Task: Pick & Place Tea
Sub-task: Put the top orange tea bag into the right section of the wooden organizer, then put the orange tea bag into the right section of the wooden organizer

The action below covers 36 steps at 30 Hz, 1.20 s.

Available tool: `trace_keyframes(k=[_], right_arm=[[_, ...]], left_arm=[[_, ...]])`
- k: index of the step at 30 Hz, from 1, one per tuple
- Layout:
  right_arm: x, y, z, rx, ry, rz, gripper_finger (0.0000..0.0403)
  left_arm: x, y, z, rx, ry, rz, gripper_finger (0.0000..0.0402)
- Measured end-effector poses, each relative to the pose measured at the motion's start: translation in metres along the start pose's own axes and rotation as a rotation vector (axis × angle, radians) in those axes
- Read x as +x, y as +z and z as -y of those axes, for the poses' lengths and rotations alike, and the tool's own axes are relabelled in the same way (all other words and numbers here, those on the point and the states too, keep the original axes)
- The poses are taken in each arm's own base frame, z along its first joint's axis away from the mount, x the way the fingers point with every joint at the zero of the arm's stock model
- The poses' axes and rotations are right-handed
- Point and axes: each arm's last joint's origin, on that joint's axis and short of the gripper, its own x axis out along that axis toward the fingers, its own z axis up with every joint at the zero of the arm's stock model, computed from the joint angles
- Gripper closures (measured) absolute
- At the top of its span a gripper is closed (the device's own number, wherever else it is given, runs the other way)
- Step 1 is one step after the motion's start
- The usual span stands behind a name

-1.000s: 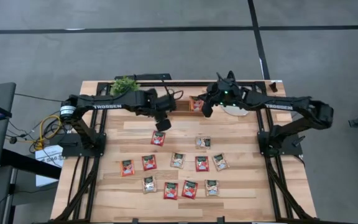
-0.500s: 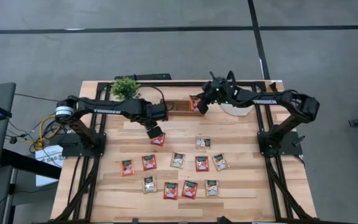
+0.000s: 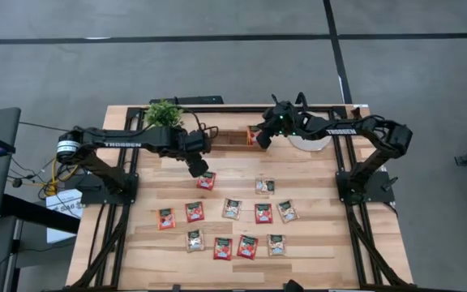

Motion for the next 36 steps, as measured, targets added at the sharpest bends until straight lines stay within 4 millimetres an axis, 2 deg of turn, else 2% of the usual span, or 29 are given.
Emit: trace_keyframes(k=[12, 23, 27, 31, 36], right_arm=[[0.000, -0.005, 0.000, -0.005, -0.003, -0.055, 0.0398], [0.000, -0.005, 0.000, -0.012, -0.002, -0.054, 0.0299], [-0.002, -0.004, 0.000, -0.013, -0.002, -0.049, 0.0282], [-0.010, -0.001, -0.008, -0.062, 0.020, -0.046, 0.0291], [-0.012, -0.012, -0.017, -0.112, 0.076, -0.164, 0.0344]], left_arm=[[-0.001, 0.002, 0.001, -0.010, -0.027, 0.021, 0.0268], [-0.001, 0.003, 0.002, -0.014, -0.043, 0.029, 0.0268], [-0.001, 0.003, 0.002, -0.013, -0.042, 0.029, 0.0268], [0.000, 0.003, 0.002, -0.013, -0.042, 0.029, 0.0268], [-0.001, 0.004, 0.003, -0.010, -0.045, 0.036, 0.0268]])
